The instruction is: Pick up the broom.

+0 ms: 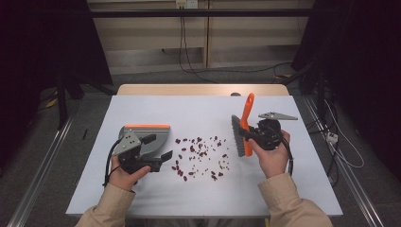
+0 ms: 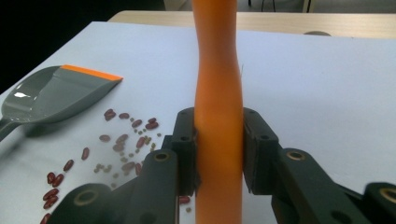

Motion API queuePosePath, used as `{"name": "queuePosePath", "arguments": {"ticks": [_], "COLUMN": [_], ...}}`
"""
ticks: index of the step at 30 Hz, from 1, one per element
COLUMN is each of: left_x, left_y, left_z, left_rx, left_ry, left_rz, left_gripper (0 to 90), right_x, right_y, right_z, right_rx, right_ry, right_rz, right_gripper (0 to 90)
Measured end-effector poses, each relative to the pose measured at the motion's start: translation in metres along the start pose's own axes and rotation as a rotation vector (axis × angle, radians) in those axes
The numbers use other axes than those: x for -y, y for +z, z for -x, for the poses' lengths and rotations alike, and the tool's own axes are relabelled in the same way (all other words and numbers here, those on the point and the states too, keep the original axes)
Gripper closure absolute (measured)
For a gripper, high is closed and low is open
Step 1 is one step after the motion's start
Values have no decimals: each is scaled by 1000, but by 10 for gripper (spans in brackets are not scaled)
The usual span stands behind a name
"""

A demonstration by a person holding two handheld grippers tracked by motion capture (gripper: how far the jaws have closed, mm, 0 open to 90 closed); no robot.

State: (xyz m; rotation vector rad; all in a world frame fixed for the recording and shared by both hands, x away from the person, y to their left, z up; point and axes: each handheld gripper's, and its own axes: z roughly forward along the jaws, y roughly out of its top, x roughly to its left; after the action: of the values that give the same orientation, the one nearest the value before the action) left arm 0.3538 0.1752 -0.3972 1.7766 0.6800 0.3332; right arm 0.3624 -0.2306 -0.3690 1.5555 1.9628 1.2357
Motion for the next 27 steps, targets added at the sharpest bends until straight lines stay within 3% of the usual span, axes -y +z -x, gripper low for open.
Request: {"name": "queuePosePath", "arguments": {"ticks": [7,11,19,27], "left_x": [3,4,6,7], "left_y": [-8,-11,-14,-14], "left_z": [-6,-9,-12,-13], "left_rx": [-11,-12,-18,-10], "left_ry": [-5,0,2,2], "left_rz": [2,2,-6,-4], "left_gripper": [107,108,104,102], "right_x": [-2,0,4,2], "right_y": [-2,8,35,50], "right_z": [9,13,17,16], "right_rx": [29,45,67,95], "right_ry": [10,5,1,-27], "right_rz": [-90,-130,-116,-123], "right_gripper": [707,706,711,707]}}
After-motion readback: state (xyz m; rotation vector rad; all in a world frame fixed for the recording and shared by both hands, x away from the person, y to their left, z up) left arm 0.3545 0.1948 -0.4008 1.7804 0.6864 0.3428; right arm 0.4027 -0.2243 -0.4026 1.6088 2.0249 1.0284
